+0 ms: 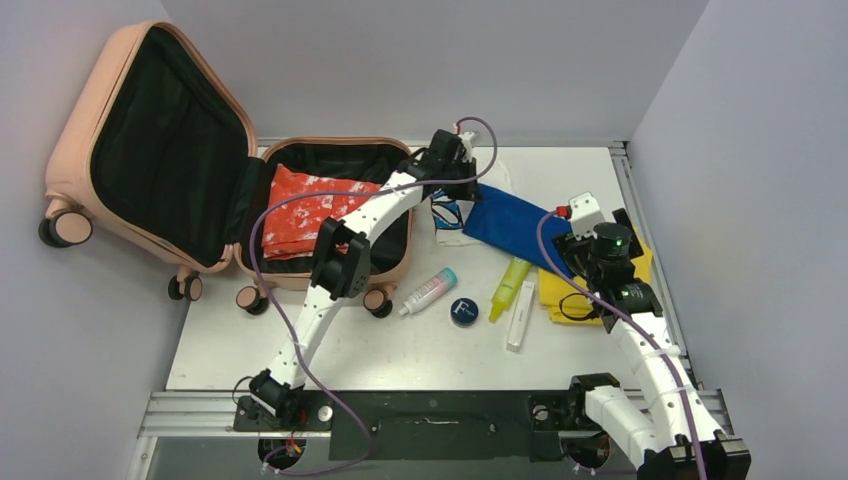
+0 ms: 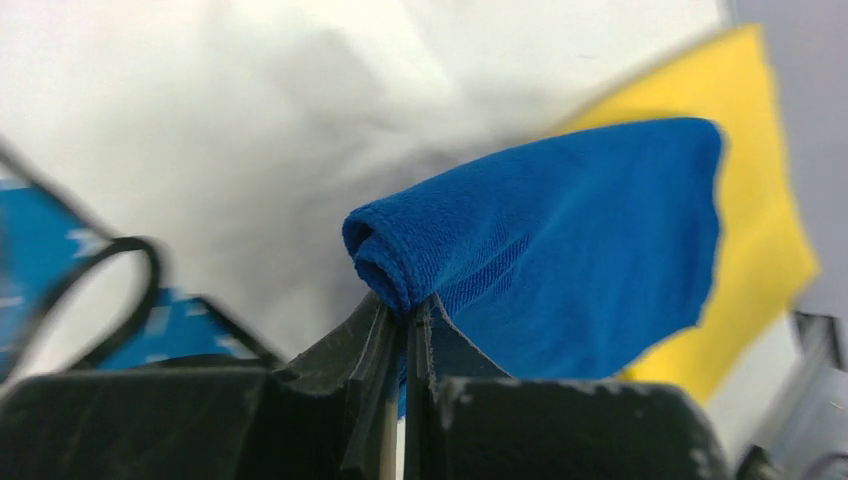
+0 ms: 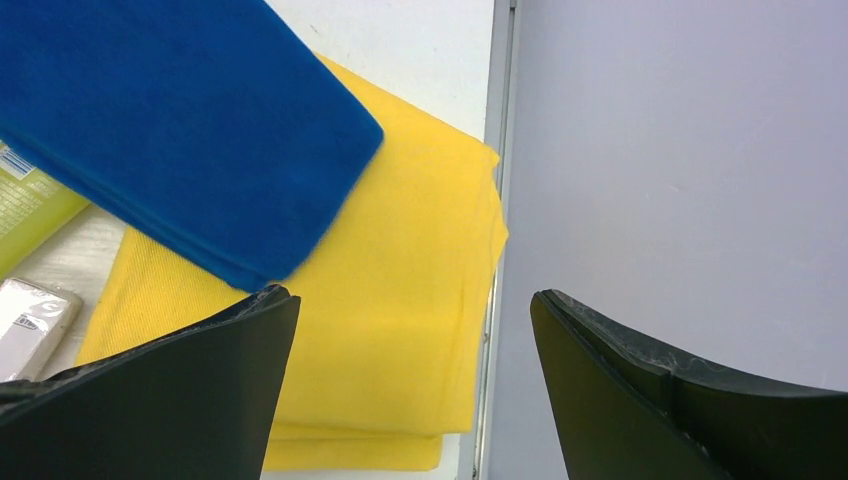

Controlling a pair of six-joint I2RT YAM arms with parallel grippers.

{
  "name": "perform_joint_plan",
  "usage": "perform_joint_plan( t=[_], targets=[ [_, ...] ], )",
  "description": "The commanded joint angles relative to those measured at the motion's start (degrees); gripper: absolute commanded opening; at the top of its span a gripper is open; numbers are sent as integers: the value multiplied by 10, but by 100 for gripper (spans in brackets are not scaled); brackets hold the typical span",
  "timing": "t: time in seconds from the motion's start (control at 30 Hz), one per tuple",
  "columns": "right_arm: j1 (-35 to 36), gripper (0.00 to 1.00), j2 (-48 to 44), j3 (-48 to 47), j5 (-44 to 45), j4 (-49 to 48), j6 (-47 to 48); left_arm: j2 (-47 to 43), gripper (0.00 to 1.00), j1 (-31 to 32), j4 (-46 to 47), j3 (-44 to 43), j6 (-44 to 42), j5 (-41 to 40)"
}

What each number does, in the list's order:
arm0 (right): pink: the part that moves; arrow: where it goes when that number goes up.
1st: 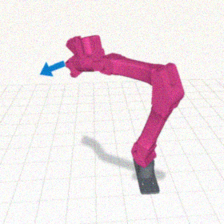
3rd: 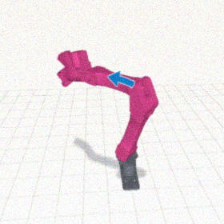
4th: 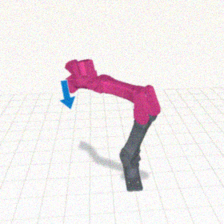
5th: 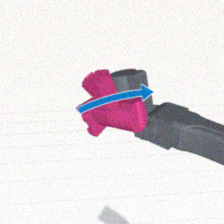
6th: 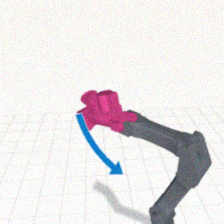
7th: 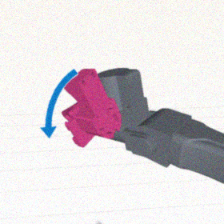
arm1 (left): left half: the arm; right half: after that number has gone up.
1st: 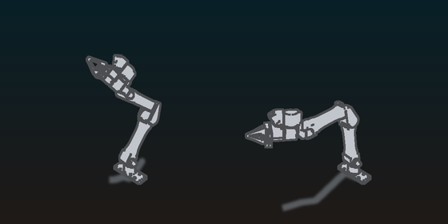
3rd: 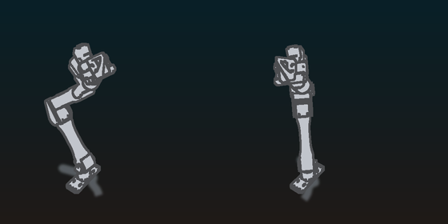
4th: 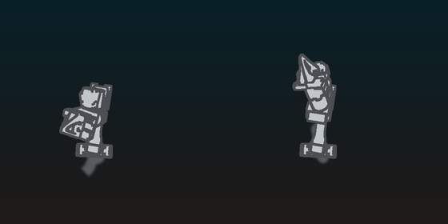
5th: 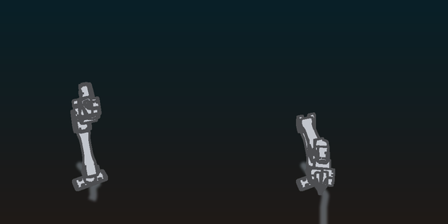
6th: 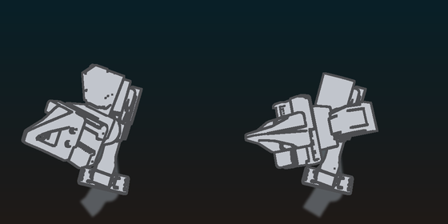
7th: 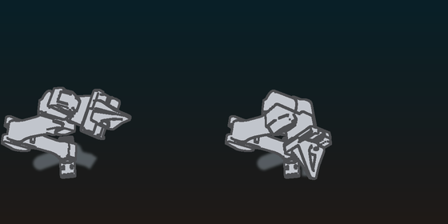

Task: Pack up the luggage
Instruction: Move the clothes to the center of the board.

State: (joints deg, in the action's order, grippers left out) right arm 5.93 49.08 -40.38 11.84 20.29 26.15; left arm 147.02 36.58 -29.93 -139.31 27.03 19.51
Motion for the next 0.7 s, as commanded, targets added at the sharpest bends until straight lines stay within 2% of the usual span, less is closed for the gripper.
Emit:
perform_joint_plan(
  t=[0.0,0.3,0.5,0.67],
  targets=[
    [-2,90,0,-18,8,-23,-13,10,0,-45,-19,-46,-78,-96],
    [-4,90,5,-19,3,-24,-17,7,0,-85,-20,-55,-97,-174],
    [-13,90,13,-15,9,-28,-22,-4,0,-84,-18,-55,-96,-190],
    [-46,90,30,-20,25,-31,-30,-16,0,-82,-22,-53,-100,-255]
  ],
)
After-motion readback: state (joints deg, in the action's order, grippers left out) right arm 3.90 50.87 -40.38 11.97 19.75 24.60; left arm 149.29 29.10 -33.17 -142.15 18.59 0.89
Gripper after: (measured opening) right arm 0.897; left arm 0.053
